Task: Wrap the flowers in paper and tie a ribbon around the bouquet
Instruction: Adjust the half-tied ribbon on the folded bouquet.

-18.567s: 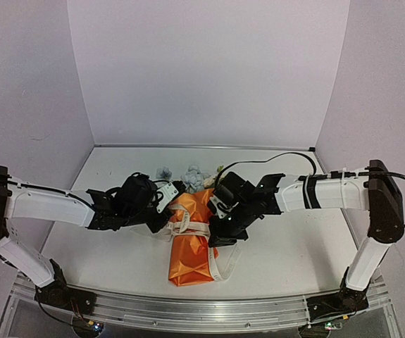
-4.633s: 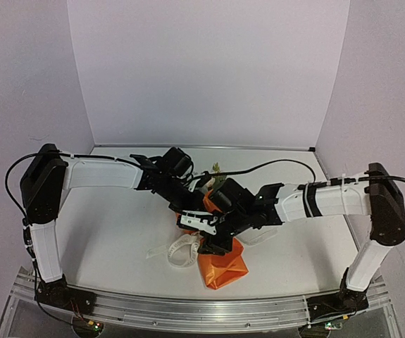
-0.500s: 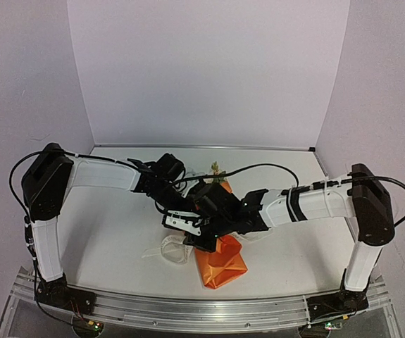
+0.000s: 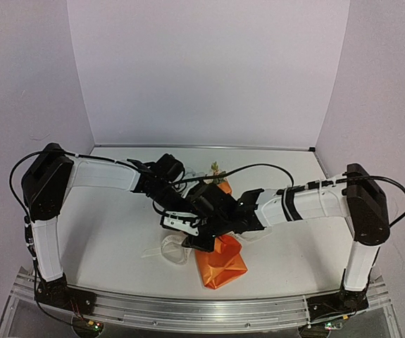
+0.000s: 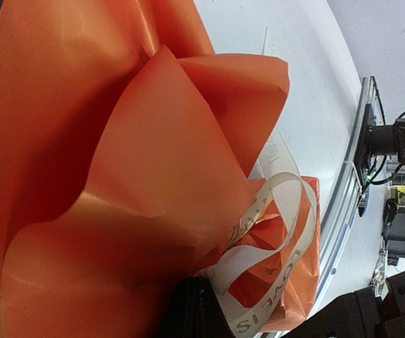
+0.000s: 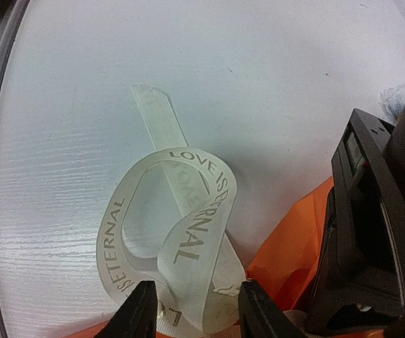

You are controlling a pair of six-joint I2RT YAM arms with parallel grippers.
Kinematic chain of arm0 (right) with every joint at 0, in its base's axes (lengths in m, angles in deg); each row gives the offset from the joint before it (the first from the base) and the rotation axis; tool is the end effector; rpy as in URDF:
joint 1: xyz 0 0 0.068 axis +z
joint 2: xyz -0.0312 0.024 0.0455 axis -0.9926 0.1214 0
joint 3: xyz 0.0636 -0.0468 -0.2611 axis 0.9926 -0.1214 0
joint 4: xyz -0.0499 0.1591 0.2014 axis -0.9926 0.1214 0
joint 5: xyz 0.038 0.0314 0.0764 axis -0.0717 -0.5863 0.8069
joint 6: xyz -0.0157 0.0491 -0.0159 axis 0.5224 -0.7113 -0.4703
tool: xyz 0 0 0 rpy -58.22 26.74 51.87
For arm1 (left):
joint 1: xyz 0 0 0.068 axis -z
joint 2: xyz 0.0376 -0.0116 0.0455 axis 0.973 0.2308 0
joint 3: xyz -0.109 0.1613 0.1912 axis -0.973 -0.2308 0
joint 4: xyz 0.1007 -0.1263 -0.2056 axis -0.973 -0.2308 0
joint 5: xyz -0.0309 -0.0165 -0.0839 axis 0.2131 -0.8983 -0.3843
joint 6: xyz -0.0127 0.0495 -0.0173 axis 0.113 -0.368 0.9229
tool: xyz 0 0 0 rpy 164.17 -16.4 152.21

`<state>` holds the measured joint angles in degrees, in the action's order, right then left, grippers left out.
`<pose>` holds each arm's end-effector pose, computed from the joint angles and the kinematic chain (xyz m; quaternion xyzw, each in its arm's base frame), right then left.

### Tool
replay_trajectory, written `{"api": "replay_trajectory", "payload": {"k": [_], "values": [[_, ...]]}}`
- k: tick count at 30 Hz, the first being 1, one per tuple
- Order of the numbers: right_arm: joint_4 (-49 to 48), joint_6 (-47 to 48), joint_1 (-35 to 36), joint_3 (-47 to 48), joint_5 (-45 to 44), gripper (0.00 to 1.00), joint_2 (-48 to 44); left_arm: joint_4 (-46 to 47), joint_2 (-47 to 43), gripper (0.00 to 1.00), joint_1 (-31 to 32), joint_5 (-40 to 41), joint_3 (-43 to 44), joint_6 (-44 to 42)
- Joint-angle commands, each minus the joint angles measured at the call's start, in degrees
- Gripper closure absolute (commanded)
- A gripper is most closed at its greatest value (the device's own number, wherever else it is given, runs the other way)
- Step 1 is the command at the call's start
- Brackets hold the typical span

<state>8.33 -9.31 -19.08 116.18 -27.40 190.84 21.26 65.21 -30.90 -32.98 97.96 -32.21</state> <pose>0.1774 0.3767 0.1900 -0.6779 0.6321 0.1941 0.3213 0.2683 -0.3043 0.1769 0.3281 0.8628 -0.3758 0.0821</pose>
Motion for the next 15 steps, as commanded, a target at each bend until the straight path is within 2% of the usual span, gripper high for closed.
{"api": "replay_trajectory", "payload": {"k": [1,4,8,15], "values": [[-1.2,-0.2,0.2,2.2,-1.2,0.66,1.4,-1.1,-2.3,1.00,0.0,-1.2,0.7,-1.6],[-1.2,-0.3,0.3,1.7,-1.2,0.77,1.3,-1.0,-2.5,1.00,0.0,-1.3,0.4,-1.7],[-1.2,-0.5,0.3,0.4,-1.7,1.00,-0.2,-0.9,-2.6,1.00,-0.1,-1.1,0.3,-2.0],[-3.8,-2.0,0.3,-3.9,-6.7,1.00,-5.5,-1.0,-2.2,1.00,-1.1,-0.7,-0.9,-2.7]]}}
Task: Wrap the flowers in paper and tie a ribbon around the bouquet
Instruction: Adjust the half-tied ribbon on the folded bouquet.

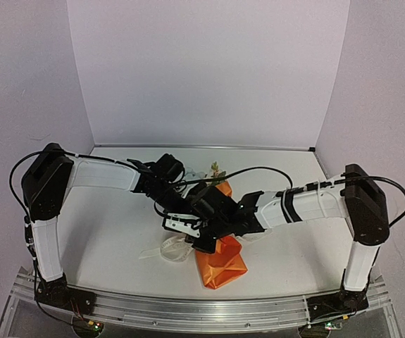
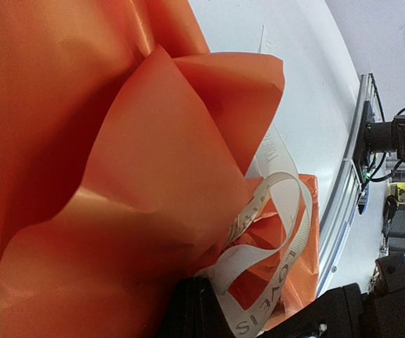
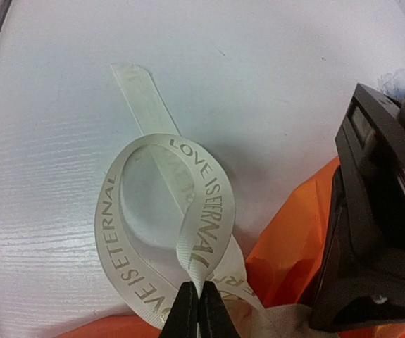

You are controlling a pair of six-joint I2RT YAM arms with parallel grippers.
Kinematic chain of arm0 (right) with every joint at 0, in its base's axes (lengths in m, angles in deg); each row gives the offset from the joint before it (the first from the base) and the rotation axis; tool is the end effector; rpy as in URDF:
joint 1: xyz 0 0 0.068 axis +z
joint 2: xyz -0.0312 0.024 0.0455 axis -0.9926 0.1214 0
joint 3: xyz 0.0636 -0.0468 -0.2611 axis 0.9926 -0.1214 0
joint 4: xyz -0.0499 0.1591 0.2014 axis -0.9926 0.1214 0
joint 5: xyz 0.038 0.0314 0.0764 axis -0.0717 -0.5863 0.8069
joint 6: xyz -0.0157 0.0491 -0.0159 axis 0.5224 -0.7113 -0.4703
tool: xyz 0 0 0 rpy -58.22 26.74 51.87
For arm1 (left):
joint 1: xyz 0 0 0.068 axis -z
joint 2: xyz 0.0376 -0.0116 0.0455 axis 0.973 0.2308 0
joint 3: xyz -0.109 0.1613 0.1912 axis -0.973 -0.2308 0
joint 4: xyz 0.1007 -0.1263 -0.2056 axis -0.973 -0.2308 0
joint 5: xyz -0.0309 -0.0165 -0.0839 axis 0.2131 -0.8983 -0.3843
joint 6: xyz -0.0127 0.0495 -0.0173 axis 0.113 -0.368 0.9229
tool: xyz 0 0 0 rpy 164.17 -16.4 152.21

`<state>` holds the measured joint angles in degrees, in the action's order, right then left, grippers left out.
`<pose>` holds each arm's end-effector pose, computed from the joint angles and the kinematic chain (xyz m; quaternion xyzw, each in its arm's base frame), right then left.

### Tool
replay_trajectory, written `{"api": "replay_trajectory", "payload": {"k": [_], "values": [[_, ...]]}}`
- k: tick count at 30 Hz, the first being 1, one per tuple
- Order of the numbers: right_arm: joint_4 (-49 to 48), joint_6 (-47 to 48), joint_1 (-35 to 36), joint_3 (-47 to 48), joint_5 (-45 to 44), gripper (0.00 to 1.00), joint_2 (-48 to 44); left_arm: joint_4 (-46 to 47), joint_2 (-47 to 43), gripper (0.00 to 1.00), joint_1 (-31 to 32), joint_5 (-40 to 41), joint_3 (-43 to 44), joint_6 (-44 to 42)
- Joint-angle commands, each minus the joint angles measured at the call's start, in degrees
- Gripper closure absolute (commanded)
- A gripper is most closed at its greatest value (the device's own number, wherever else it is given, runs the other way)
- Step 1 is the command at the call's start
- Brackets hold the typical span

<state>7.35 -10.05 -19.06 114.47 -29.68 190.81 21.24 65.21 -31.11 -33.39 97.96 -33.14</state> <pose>0.1769 0.3727 0.1821 -0.6710 0.6444 0.1772 0.3212 0.2692 -0.3034 0.1770 0.3341 0.8595 -0.3776 0.0838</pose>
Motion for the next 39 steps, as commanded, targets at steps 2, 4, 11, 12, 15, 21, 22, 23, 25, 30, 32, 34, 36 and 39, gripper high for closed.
{"api": "replay_trajectory", "payload": {"k": [2,4,11,12,15,21,22,23,25,30,32,34,36,39], "values": [[-4.2,-2.1,0.2,-3.6,-6.3,1.00,-7.1,-0.8,-2.1,1.00,-1.2,-0.3,-1.2,-1.9],[-5.8,-3.1,0.2,-4.9,-8.3,1.00,-8.1,-0.9,-2.0,1.00,-1.4,-0.2,-1.2,-2.1],[-13.2,-5.4,0.2,-9.8,-19.7,1.00,-10.0,-1.6,-1.7,1.00,-1.5,0.4,-0.8,-2.9],[-13.8,-5.8,0.1,-10.3,-21.0,1.00,-10.1,-1.7,-1.7,1.00,-1.5,0.5,-0.7,-3.0],[-16.4,-6.8,0.2,-12.0,-24.8,1.00,-10.3,-2.0,-1.7,1.00,-1.5,0.5,-0.6,-3.2],[-23.6,-9.0,-0.1,-16.5,-32.5,1.00,-11.7,-2.4,-1.5,1.00,-1.5,0.7,-0.7,-3.4],[-23.9,-9.8,-0.3,-17.1,-33.1,1.00,-12.2,-2.5,-1.5,1.00,-1.5,0.8,-0.7,-3.5],[-24.2,-10.8,-0.5,-17.8,-33.7,1.00,-12.7,-2.6,-1.5,1.00,-1.5,1.0,-0.7,-3.5],[-24.6,-12.1,-0.9,-19.0,-34.8,1.00,-13.8,-2.7,-1.6,1.00,-1.5,1.2,-0.7,-3.6],[-24.7,-15.9,-1.7,-21.4,-36.7,1.00,-16.0,-2.7,-1.8,1.00,-1.5,2.1,-0.7,-3.6],[-24.7,-17.4,-1.9,-22.5,-37.5,1.00,-16.6,-2.5,-2.2,1.00,-1.5,2.4,-0.9,-3.6],[-24.7,-19.0,-2.1,-23.8,-38.4,1.00,-17.2,-1.7,-2.8,1.00,-1.5,2.8,-1.4,-3.4],[-24.7,-21.3,-2.4,-25.3,-38.9,1.00,-18.0,-0.5,-4.0,1.00,-1.5,3.2,-2.2,-3.3],[-24.7,-25.3,-2.7,-27.5,-39.3,1.00,-18.8,1.8,-6.1,1.00,-1.5,3.2,-3.6,-3.2]]}}
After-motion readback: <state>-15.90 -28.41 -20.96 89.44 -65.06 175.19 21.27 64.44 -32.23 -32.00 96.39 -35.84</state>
